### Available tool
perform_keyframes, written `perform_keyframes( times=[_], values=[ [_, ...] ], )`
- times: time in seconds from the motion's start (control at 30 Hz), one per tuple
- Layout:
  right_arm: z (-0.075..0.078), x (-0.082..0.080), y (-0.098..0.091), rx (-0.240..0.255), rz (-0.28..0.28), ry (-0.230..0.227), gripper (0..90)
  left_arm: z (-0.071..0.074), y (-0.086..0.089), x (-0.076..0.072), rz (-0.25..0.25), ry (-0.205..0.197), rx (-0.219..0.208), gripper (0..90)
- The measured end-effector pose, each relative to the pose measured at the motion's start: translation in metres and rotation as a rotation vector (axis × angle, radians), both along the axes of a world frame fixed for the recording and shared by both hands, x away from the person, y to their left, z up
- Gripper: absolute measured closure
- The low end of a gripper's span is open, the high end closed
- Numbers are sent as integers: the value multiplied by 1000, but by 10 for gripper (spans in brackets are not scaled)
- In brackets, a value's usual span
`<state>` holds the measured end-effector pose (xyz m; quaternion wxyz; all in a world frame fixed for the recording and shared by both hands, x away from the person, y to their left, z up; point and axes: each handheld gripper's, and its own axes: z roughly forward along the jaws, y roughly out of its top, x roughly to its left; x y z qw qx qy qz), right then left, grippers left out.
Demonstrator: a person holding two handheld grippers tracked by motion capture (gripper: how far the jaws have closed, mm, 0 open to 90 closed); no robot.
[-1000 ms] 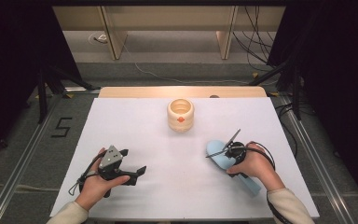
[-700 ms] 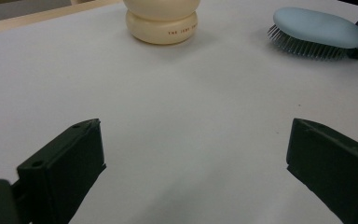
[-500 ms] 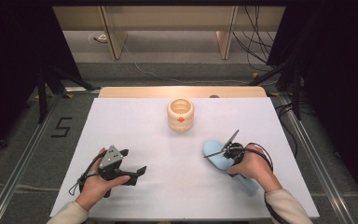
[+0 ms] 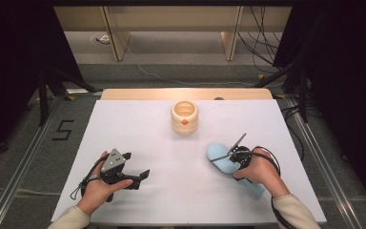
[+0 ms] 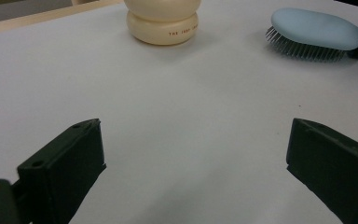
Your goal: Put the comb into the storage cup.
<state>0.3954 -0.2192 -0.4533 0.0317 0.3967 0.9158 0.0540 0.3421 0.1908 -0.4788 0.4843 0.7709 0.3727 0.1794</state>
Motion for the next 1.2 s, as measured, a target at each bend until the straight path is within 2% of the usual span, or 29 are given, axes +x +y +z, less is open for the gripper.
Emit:
perform_keyframes(
  times=[0.53, 0.87, 0.97, 1.2],
  values=[
    [2, 0, -5, 34, -12, 1, 704, 0, 0, 0, 3, 1, -2, 35],
    [15, -3, -8, 89, -21, -73, 704, -1, 0, 0, 7, 4, -4, 35],
    [16, -3, -9, 92, -20, -68, 704, -1, 0, 0, 5, 4, -2, 35],
    [19, -4, -9, 102, -35, -102, 704, 0, 0, 0, 6, 2, -5, 35]
  ],
)
